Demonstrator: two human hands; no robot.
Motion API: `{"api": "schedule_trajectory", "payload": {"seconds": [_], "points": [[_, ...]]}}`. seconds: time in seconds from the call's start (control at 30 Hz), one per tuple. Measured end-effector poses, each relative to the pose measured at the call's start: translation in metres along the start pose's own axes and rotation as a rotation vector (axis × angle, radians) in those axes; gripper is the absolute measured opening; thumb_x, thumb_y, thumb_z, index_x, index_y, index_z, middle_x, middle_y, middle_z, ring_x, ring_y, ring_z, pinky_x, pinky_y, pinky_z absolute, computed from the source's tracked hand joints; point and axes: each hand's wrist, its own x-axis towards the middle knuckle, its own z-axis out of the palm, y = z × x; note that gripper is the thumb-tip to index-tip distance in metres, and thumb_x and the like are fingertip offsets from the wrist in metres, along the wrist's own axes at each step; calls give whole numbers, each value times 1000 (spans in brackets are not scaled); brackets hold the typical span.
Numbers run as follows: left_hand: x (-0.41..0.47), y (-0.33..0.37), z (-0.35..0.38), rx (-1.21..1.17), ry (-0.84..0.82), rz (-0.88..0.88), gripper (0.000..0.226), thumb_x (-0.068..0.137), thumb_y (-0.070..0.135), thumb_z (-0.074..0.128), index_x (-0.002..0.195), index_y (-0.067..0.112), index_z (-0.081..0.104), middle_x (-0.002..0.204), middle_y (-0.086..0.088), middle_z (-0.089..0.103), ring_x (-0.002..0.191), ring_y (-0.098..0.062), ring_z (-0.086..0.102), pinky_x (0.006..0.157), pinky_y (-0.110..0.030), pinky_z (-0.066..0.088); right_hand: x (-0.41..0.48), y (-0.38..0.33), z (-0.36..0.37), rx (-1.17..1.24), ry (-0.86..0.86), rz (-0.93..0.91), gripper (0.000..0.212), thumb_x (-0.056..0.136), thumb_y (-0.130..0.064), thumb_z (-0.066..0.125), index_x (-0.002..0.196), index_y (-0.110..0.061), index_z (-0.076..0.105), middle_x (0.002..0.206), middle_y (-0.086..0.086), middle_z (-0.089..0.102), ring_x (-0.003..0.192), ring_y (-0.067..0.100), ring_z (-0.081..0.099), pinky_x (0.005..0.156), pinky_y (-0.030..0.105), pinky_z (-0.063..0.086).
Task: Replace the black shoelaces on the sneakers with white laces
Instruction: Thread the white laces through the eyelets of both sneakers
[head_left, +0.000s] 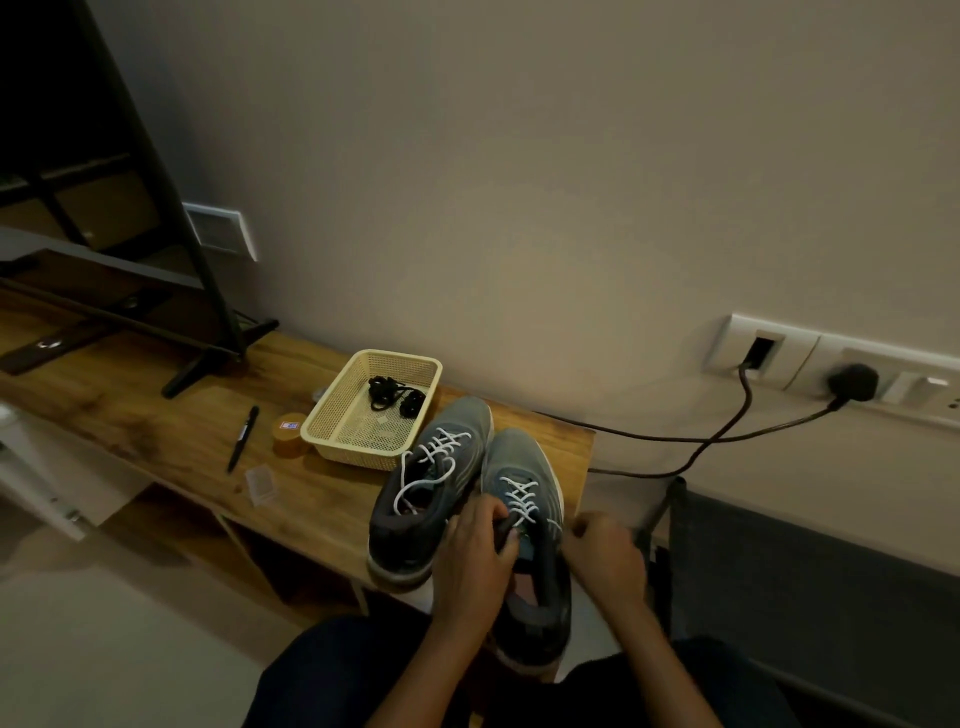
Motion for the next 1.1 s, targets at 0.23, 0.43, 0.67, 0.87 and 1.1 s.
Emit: {"api": "schedule_trajectory", "payload": {"seconds": [0.23,0.43,0.67,0.87,1.1], "points": [[34,-18,-26,-167,-298,-109,13,90,16,59,99,19,68,91,2,69,89,-16,65,83,-36,52,43,-23,-36,172,-375,-354,17,84,-4,63,99,-4,71,97,4,69,75,0,56,68,10,43],[40,-15,-23,-36,-286,-73,29,90,8,51,98,28,71,108,8,68,104,-12,60,89,-31,48,54,-18,-24,257,-431,-425,20,80,-4,70,69,-20,64,68,-7,62,56,-8,55,59,9,43],[47,0,-31,171,-262,178,25,96,28,46,115,34,60,110,9,55,104,-10,53,78,-28,45,55,-19,-18,223,-405,-523,6,82,-4,66,80,-8,69,73,-12,56,67,-1,53,66,10,42],[65,-4,-30,128,-440,244,7,89,27,60,92,31,65,95,10,61,90,-11,58,78,-37,49,48,-14,-11,198,-394,-491,14,92,-9,51,80,-16,52,73,-8,52,66,1,47,60,13,35],[62,-12,-20,107,-454,188,3,87,27,54,85,26,53,89,7,62,83,-15,59,75,-41,48,39,-8,-6,244,-366,-452,16,97,-13,43,82,-19,45,78,-6,50,70,4,46,63,16,35]]}}
